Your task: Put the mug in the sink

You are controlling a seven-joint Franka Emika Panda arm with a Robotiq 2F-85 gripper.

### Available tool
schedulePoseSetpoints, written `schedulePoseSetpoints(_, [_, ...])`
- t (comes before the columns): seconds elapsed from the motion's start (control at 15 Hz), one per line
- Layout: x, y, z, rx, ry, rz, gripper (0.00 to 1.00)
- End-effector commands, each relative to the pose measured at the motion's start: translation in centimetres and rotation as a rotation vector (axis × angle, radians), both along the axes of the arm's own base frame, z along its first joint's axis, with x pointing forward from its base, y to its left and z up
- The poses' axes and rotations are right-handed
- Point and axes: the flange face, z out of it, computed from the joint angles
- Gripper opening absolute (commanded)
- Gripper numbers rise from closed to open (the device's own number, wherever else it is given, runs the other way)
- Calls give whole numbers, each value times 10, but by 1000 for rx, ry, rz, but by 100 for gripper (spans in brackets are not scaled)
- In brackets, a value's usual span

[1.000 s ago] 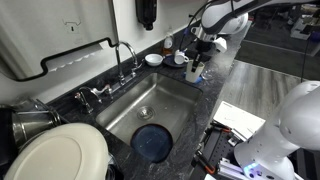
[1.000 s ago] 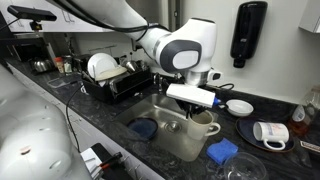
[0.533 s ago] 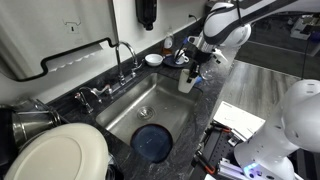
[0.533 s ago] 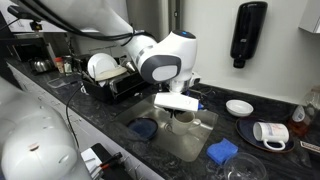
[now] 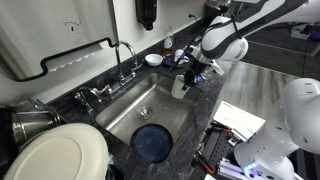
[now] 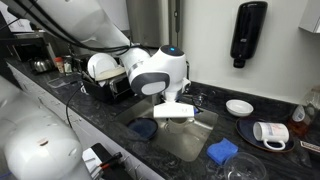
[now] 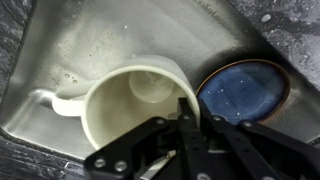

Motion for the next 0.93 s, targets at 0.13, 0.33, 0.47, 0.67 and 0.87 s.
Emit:
schedulePoseSetpoints(0.13, [12, 17, -11, -30, -96, 167, 2])
schedulePoseSetpoints(0.33, [20, 34, -20, -52, -124, 139, 2])
schedulePoseSetpoints(0.47, [27, 44, -21, -62, -145, 45, 2])
schedulePoseSetpoints(0.67, [24, 43, -24, -52, -116, 68, 10])
schedulePoseSetpoints(0.87, [25, 44, -25, -55, -114, 61, 10])
